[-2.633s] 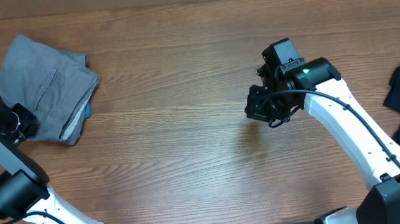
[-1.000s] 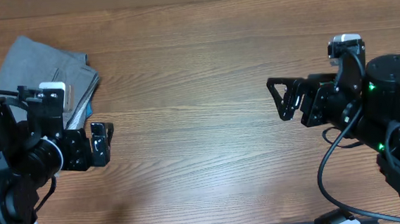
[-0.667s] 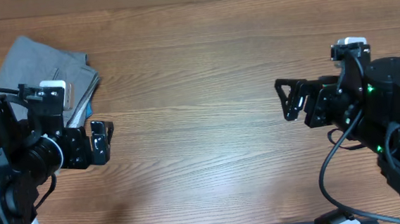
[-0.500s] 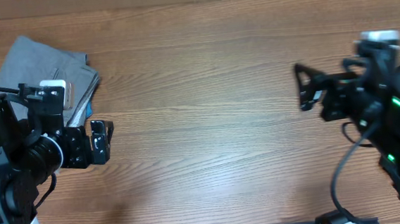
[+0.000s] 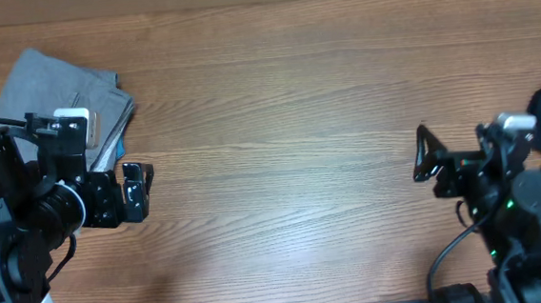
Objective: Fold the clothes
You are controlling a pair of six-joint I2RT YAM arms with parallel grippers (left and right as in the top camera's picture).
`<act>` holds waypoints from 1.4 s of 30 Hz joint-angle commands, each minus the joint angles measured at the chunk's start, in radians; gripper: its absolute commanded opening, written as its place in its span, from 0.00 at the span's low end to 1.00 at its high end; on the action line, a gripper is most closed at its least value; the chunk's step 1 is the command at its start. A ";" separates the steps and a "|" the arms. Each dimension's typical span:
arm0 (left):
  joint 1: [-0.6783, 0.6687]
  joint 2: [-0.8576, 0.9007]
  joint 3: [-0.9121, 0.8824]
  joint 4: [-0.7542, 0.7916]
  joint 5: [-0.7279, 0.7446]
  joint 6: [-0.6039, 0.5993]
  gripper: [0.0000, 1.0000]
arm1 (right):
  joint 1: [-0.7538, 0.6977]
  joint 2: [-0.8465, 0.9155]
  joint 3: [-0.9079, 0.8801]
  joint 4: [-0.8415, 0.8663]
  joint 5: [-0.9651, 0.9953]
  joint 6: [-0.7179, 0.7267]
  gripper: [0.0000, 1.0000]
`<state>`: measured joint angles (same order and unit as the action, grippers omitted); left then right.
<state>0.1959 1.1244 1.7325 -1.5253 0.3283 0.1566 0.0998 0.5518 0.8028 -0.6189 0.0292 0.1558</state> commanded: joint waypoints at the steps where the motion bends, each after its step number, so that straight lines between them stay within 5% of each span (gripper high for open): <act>1: -0.007 0.002 0.002 0.004 0.002 -0.003 1.00 | -0.004 -0.098 -0.090 0.047 -0.005 -0.006 1.00; 18: -0.007 0.001 0.002 0.004 0.002 -0.003 1.00 | -0.004 -0.549 -0.583 0.229 -0.040 0.008 1.00; 29: -0.007 0.001 0.002 0.004 0.002 -0.003 1.00 | -0.003 -0.549 -0.795 0.539 -0.060 0.008 1.00; 42: -0.007 0.002 0.002 0.004 0.002 -0.003 1.00 | -0.003 -0.549 -0.795 0.539 -0.057 0.008 1.00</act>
<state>0.1959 1.1244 1.7325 -1.5257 0.3283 0.1566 0.0990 0.0147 0.0185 -0.0887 -0.0219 0.1577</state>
